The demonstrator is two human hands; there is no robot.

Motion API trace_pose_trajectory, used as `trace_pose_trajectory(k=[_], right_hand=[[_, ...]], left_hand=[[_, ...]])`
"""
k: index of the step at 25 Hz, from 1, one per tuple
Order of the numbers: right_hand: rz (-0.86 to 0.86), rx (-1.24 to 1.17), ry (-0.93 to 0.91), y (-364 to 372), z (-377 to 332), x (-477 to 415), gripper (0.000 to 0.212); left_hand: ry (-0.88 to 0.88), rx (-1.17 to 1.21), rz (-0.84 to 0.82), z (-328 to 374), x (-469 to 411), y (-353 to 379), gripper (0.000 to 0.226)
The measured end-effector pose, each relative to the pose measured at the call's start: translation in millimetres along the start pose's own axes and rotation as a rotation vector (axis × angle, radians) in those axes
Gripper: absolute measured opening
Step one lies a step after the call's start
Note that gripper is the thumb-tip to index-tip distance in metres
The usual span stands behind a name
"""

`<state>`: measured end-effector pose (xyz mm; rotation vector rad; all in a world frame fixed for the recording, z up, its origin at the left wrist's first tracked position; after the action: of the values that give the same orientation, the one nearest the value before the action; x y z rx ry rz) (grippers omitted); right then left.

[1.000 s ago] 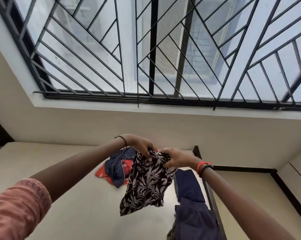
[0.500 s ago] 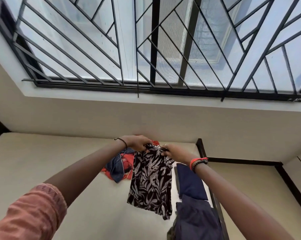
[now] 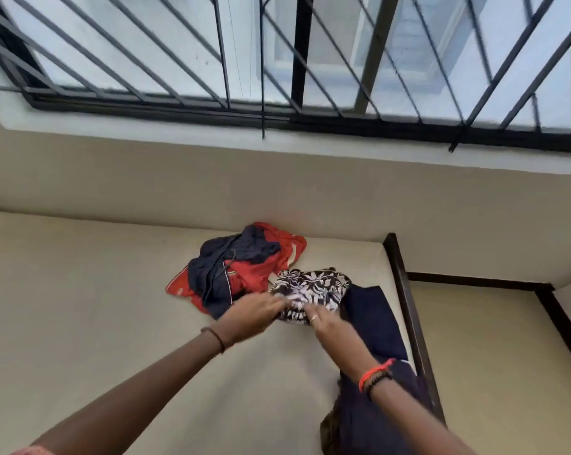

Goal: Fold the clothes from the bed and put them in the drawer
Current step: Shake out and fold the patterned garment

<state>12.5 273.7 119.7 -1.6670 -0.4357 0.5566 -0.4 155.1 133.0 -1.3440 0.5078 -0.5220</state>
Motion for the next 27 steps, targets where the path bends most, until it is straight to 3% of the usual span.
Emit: trace_pose_trajectory(k=[3,5,7,11,13,15,18,20,24,27], right_hand=[[-0.259,-0.046,-0.037,123.7,-43.3,64.5,0.075],[-0.420,-0.097,0.009,193.7,-68.9,107.4,0.081],[-0.522,-0.118,0.010,243.5,-95.5,142.9,0.078],[-0.537,-0.068,0.010,288.4,-120.0,174.2,0.055],[-0.585,-0.086,0.096,300.4,-116.0,182.6,0.057],[-0.658,-0.103,0.154,309.0,-118.5,193.0,0.042],[-0.865,-0.238,0.222,326.8,-131.9,218.9,0.052],[-0.902,-0.360,0.293,318.3,-139.8,224.1,0.038],[-0.918,-0.415,0.157,283.1,-181.8,226.7,0.052],[-0.928,-0.651,0.193,258.2,-187.8,220.3,0.051]], left_hand=[[0.004,0.085,-0.144,18.6,68.1,134.4,0.031],[0.044,0.092,-0.234,40.0,111.7,205.5,0.023],[0.076,0.080,-0.261,60.0,146.1,255.9,0.025],[0.106,0.111,-0.390,80.6,181.5,314.5,0.040],[0.103,0.182,-0.455,82.4,186.9,327.3,0.057],[0.144,0.162,-0.424,87.5,190.9,322.7,0.047],[0.124,0.142,-0.439,86.1,203.8,311.7,0.030],[0.097,0.144,-0.515,85.5,218.6,304.5,0.028],[0.060,0.356,-0.772,90.8,251.7,296.8,0.036],[0.004,0.505,-0.786,85.2,251.7,276.3,0.037]])
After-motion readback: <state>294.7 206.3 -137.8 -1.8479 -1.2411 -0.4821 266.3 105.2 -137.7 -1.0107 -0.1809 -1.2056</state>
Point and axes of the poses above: each hand's wrist, its own x-axis away from the middle knuckle, its own y-axis out of the palm, z = x × y, the point moved 9 cm from there along -x, towards the middle knuckle, and after that the axes turned 1 degree about -z, right-handed, at the moved point
